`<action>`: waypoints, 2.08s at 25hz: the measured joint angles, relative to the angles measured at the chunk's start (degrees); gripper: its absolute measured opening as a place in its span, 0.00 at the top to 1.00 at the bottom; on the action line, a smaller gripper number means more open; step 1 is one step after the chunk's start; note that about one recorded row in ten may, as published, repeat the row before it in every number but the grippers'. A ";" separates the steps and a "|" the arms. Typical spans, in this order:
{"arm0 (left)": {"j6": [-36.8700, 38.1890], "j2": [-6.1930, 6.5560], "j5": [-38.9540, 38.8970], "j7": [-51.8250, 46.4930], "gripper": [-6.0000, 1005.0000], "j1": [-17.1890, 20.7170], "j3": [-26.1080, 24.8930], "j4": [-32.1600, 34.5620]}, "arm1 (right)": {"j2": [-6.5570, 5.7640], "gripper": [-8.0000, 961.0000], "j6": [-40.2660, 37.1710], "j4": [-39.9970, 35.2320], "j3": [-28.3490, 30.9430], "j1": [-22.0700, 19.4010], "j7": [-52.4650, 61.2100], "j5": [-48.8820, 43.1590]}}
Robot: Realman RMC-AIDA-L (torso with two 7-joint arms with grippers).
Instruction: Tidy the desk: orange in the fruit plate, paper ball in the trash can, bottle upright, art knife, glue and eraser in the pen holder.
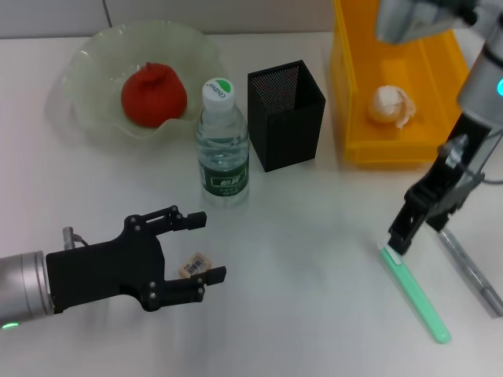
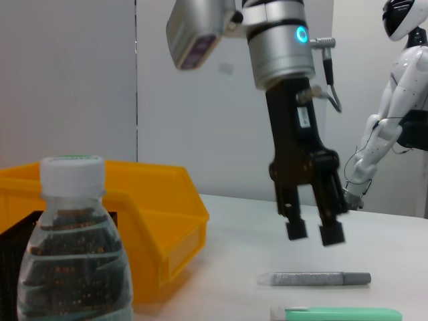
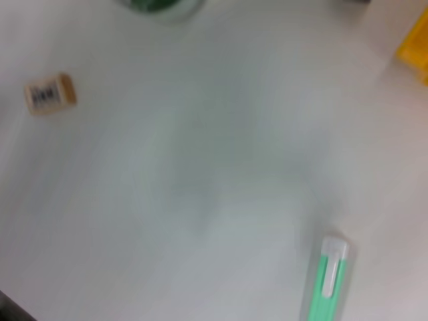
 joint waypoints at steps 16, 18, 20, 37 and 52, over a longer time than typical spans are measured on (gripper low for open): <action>-0.52 0.00 -0.13 2.58 0.22 -0.53 0.00 -2.02 | 1.66 0.23 8.25 9.27 -5.49 0.51 1.91 -2.35; -0.54 0.00 -0.53 2.59 0.22 -0.57 0.11 -2.05 | 1.76 0.23 8.92 9.34 -5.51 0.33 1.93 -2.30; -0.54 0.00 -0.78 2.60 0.22 -0.57 0.10 -2.06 | 1.77 0.24 9.30 9.46 -5.52 0.29 1.93 -2.29; -0.71 0.00 -0.88 2.60 0.22 -0.73 -0.01 -2.01 | 2.05 0.44 13.03 13.32 -6.36 0.99 1.57 -2.01; -0.74 0.00 -1.82 2.60 0.22 -0.80 0.00 -2.00 | 2.30 0.49 17.49 15.40 -7.00 0.78 1.72 -0.57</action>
